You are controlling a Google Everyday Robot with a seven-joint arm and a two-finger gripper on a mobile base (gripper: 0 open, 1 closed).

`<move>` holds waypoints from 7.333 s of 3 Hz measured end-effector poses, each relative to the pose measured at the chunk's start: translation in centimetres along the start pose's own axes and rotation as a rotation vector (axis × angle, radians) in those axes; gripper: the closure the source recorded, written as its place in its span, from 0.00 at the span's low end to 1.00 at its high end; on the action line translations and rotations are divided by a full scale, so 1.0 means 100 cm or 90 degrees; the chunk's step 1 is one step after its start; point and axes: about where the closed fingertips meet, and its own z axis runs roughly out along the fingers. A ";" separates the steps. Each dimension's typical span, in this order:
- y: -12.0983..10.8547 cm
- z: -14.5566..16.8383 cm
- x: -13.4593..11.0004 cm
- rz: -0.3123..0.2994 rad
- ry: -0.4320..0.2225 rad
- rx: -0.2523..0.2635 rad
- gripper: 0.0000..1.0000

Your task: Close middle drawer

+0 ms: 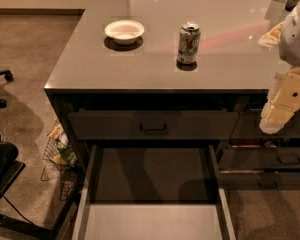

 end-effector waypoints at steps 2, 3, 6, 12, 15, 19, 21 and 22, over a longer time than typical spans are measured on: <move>0.011 0.017 0.016 0.024 -0.013 0.009 0.00; 0.061 0.068 0.070 0.091 -0.072 0.016 0.00; 0.187 0.223 0.153 0.210 -0.201 0.050 0.41; 0.323 0.376 0.239 0.326 -0.296 -0.065 1.00; 0.345 0.495 0.223 0.317 -0.456 -0.145 1.00; 0.205 0.537 0.153 0.219 -0.514 -0.097 1.00; 0.191 0.548 0.152 0.220 -0.528 -0.096 1.00; 0.159 0.563 0.151 0.225 -0.554 -0.097 1.00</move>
Offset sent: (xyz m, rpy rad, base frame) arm -0.0317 -0.0441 -0.0972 0.1134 -0.0432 -0.1402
